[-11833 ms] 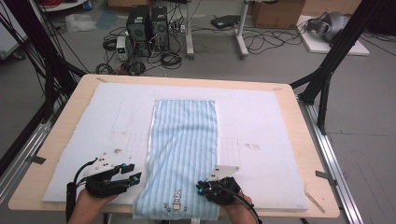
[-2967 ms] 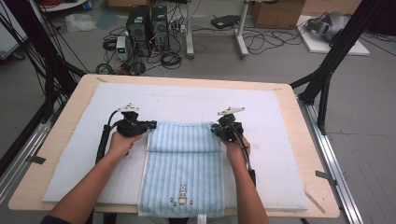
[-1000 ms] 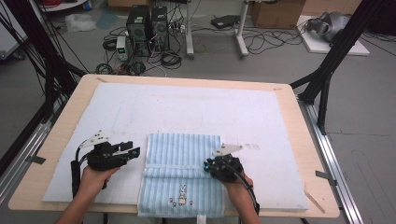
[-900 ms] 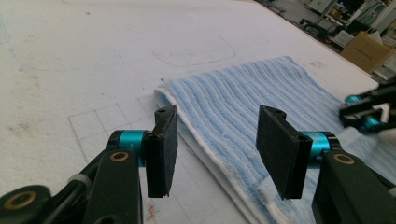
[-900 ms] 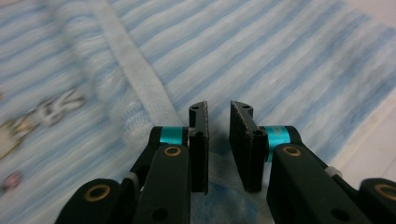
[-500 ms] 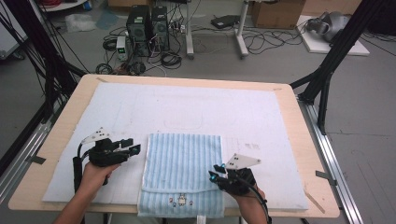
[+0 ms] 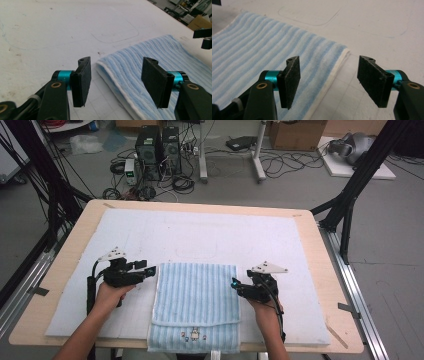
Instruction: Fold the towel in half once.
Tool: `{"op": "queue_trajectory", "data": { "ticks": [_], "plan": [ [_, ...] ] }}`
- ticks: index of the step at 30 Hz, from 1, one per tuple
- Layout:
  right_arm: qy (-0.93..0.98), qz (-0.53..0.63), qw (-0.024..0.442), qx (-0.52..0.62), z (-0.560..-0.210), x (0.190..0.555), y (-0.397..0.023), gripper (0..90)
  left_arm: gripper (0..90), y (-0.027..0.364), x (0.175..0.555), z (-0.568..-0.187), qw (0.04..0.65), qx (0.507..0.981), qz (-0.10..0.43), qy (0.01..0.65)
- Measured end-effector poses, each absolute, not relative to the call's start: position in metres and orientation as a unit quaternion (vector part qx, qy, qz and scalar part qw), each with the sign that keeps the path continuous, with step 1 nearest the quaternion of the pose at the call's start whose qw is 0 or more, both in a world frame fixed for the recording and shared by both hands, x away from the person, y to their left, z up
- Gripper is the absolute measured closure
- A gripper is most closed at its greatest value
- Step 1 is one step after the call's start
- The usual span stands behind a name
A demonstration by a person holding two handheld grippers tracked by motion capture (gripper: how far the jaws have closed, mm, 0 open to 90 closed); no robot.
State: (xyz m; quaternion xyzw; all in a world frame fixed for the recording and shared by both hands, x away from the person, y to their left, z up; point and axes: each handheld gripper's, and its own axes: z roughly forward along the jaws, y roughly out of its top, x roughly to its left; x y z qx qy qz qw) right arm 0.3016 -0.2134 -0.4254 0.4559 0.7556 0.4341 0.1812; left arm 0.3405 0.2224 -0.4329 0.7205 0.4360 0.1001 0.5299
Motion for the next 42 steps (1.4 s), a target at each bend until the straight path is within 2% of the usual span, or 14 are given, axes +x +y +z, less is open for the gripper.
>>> {"op": "queue_trajectory", "data": {
  "ticks": [8,13,15,19,24,26,28,29,30,33,42],
  "plan": [
    [0.766,0.401,0.182,0.469,-0.437,0.322,-0.220,33.8,39.7,0.210,0.357,-0.451,0.484,0.747,0.095,0.445],
    [0.788,0.372,0.163,0.462,-0.448,0.330,-0.210,38.0,40.3,0.200,0.360,-0.453,0.456,0.775,0.094,0.427],
    [0.791,0.374,0.163,0.455,-0.447,0.330,-0.208,43.9,42.0,0.196,0.359,-0.452,0.449,0.783,0.104,0.418],
    [0.798,0.374,0.158,0.445,-0.447,0.328,-0.205,49.8,52.9,0.192,0.356,-0.451,0.437,0.795,0.118,0.404],
    [0.807,0.370,0.154,0.435,-0.445,0.325,-0.201,61.2,76.6,0.189,0.354,-0.452,0.435,0.807,0.113,0.384],
    [0.810,0.369,0.152,0.430,-0.445,0.325,-0.200,65.5,82.6,0.187,0.353,-0.452,0.439,0.805,0.109,0.384],
    [0.813,0.371,0.145,0.425,-0.445,0.325,-0.198,73.6,84.5,0.187,0.353,-0.452,0.437,0.807,0.110,0.382],
    [0.814,0.372,0.141,0.422,-0.445,0.325,-0.198,80.7,85.1,0.187,0.353,-0.452,0.438,0.805,0.108,0.384],
    [0.816,0.375,0.132,0.420,-0.445,0.325,-0.197,83.0,85.5,0.188,0.354,-0.452,0.438,0.806,0.106,0.383],
    [0.814,0.375,0.128,0.424,-0.445,0.326,-0.197,84.0,85.9,0.189,0.356,-0.452,0.445,0.797,0.099,0.397],
    [0.801,0.381,0.157,0.435,-0.444,0.341,-0.193,84.3,86.0,0.190,0.377,-0.448,0.452,0.780,0.109,0.419]
  ]
}}
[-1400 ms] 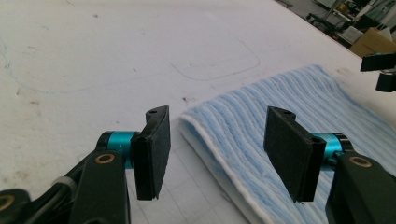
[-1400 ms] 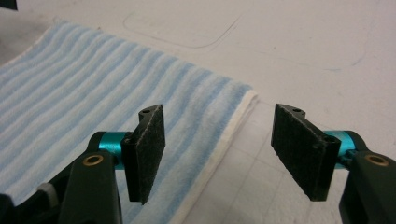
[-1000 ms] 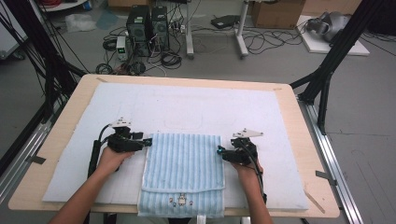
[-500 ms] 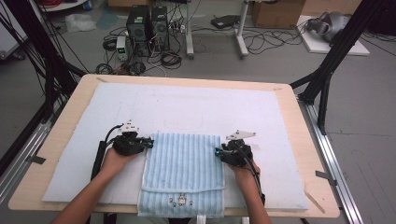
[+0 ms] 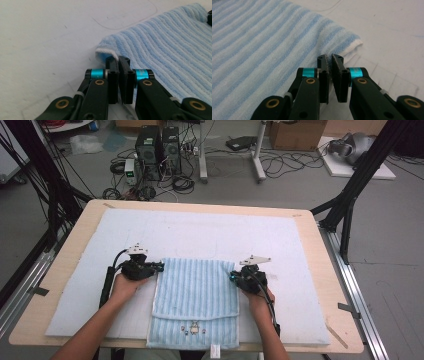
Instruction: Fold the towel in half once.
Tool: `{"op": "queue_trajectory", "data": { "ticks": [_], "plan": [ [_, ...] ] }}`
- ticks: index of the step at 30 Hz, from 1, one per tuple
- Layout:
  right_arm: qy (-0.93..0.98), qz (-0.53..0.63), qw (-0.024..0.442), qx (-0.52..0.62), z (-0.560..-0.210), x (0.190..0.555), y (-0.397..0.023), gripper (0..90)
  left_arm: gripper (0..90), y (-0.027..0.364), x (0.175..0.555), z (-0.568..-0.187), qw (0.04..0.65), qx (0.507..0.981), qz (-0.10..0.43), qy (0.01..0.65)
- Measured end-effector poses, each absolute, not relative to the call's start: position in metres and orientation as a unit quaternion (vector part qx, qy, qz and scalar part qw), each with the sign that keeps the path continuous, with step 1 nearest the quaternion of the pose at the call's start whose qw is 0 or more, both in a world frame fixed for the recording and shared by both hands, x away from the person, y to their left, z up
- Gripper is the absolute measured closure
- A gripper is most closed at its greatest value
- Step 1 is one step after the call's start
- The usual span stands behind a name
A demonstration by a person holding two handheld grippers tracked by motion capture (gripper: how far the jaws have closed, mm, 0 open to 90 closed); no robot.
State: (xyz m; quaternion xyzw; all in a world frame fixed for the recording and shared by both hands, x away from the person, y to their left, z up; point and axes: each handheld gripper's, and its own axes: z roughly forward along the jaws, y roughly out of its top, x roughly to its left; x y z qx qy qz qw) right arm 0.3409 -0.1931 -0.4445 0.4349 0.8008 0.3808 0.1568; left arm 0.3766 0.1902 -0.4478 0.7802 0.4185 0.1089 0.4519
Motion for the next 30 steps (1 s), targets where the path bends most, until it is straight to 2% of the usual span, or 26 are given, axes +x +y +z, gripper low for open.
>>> {"op": "queue_trajectory", "data": {
  "ticks": [12,21,23,25,30],
  "plan": [
    [0.776,0.380,0.191,0.465,-0.437,0.384,-0.191,84.4,86.5,0.182,0.423,-0.436,0.456,0.764,0.131,0.438],
    [0.761,0.370,0.229,0.482,-0.427,0.411,-0.188,84.3,85.3,0.175,0.446,-0.431,0.464,0.750,0.167,0.440],
    [0.758,0.362,0.225,0.493,-0.431,0.414,-0.189,79.1,72.4,0.176,0.446,-0.432,0.459,0.749,0.162,0.449],
    [0.746,0.370,0.216,0.510,-0.434,0.413,-0.193,65.7,62.1,0.179,0.445,-0.431,0.457,0.751,0.154,0.452],
    [0.732,0.391,0.212,0.517,-0.430,0.405,-0.204,56.6,44.8,0.190,0.440,-0.433,0.481,0.733,0.135,0.463]
  ]
}}
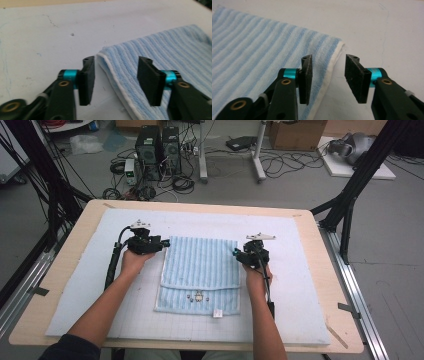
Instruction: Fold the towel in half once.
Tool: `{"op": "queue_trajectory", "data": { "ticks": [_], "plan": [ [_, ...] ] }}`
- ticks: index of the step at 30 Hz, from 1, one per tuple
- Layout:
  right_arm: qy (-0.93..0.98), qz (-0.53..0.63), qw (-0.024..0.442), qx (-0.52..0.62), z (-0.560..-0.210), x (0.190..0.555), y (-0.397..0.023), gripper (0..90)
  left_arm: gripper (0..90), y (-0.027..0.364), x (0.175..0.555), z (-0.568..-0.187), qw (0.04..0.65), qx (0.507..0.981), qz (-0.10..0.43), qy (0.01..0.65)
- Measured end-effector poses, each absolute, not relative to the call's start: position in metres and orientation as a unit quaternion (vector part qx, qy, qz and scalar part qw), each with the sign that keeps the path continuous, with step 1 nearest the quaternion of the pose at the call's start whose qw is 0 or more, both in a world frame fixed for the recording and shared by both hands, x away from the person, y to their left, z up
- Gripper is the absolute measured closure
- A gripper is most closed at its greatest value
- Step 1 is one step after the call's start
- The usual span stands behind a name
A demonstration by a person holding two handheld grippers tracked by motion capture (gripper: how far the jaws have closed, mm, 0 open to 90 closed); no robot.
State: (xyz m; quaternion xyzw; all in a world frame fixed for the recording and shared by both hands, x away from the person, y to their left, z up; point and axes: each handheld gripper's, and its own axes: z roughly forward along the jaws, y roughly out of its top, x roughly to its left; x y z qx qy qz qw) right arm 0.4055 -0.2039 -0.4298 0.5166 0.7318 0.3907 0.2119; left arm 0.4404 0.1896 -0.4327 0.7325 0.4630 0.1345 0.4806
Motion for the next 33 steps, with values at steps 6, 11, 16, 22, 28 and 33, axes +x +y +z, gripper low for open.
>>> {"op": "queue_trajectory", "data": {
  "ticks": [6,11,16,22,28,33],
  "plan": [
    [0.743,0.396,0.201,0.501,-0.423,0.396,-0.206,50.5,35.8,0.194,0.430,-0.430,0.500,0.734,0.116,0.444],
    [0.748,0.404,0.204,0.486,-0.415,0.387,-0.206,47.1,33.6,0.194,0.416,-0.424,0.518,0.733,0.124,0.423],
    [0.750,0.407,0.214,0.476,-0.421,0.371,-0.213,46.8,29.2,0.202,0.399,-0.426,0.527,0.732,0.131,0.412],
    [0.751,0.417,0.210,0.467,-0.424,0.347,-0.225,45.1,32.1,0.216,0.378,-0.431,0.532,0.729,0.134,0.410],
    [0.752,0.419,0.218,0.459,-0.426,0.326,-0.233,42.9,33.6,0.220,0.362,-0.433,0.537,0.732,0.134,0.397],
    [0.759,0.421,0.214,0.448,-0.428,0.312,-0.236,43.4,36.4,0.221,0.346,-0.431,0.547,0.732,0.140,0.381]
  ]
}}
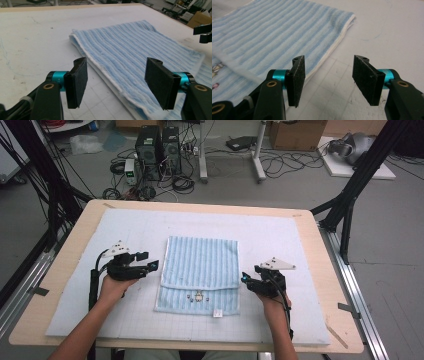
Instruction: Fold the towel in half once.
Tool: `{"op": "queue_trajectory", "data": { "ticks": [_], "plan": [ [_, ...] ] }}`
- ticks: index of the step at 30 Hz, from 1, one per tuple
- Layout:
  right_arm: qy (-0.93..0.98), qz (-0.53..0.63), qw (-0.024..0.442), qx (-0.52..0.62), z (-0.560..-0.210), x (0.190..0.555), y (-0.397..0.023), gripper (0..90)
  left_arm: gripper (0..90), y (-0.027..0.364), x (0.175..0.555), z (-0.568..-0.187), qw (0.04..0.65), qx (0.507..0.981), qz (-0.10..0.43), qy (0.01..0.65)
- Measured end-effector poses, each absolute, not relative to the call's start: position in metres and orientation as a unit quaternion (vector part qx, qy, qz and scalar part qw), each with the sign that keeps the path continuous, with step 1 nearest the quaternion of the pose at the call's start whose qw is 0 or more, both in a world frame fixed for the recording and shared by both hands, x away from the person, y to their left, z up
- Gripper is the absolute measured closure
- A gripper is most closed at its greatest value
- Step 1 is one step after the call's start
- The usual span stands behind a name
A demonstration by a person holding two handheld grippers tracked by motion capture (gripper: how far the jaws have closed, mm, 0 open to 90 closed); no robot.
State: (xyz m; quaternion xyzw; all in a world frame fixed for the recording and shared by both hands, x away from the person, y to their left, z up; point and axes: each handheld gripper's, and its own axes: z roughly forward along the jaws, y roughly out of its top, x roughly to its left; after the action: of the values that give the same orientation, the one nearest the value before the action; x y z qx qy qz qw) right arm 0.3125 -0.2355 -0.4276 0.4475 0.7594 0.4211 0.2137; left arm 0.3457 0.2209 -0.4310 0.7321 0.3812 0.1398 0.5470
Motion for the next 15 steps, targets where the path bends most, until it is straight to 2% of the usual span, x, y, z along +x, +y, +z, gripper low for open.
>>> {"op": "queue_trajectory", "data": {
  "ticks": [8,15],
  "plan": [
    [0.767,0.416,0.205,0.443,-0.435,0.302,-0.233,44.1,38.8,0.216,0.328,-0.439,0.533,0.751,0.121,0.369],
    [0.773,0.417,0.202,0.434,-0.435,0.294,-0.227,44.3,45.2,0.202,0.316,-0.447,0.507,0.779,0.113,0.352]
  ]
}}
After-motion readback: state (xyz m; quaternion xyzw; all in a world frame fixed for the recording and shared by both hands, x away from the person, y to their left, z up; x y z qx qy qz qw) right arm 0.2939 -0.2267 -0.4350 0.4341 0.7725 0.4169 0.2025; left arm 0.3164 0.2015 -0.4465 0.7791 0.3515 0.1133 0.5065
